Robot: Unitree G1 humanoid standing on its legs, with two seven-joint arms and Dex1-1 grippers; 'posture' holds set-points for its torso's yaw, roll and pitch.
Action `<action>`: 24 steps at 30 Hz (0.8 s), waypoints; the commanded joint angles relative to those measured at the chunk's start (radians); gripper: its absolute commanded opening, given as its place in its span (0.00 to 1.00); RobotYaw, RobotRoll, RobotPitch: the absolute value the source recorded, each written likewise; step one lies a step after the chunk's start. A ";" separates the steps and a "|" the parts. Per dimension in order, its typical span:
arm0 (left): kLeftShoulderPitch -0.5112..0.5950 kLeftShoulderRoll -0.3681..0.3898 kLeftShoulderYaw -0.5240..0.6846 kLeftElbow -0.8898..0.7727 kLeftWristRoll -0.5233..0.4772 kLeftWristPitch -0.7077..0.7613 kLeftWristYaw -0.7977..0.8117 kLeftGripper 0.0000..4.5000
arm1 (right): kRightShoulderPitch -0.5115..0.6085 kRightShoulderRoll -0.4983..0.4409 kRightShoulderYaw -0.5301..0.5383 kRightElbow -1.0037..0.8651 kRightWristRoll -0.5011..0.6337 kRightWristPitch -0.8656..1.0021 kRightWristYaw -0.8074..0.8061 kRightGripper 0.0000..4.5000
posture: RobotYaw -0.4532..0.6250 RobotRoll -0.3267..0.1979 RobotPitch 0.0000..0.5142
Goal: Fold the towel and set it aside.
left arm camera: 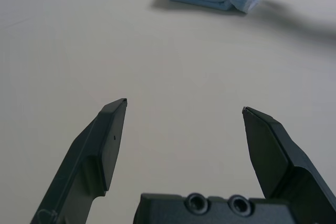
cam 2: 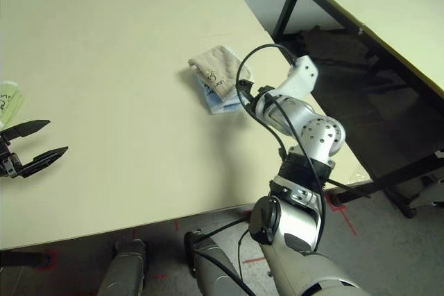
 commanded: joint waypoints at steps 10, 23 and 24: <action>0.020 -0.094 0.007 -0.089 -0.004 0.043 0.141 1.00 | 0.113 -0.095 0.542 -0.154 -0.342 -0.546 0.796 0.99 | 0.40 0.62 0.35; 0.299 -0.354 0.227 -0.355 0.128 -0.017 0.647 1.00 | 0.572 -0.110 0.469 -0.188 -0.549 -0.911 0.882 0.99 | 0.43 0.62 0.41; 0.334 -0.377 0.241 -0.372 0.140 -0.030 0.668 1.00 | 0.615 -0.107 0.450 -0.184 -0.561 -0.942 0.876 0.99 | 0.43 0.62 0.41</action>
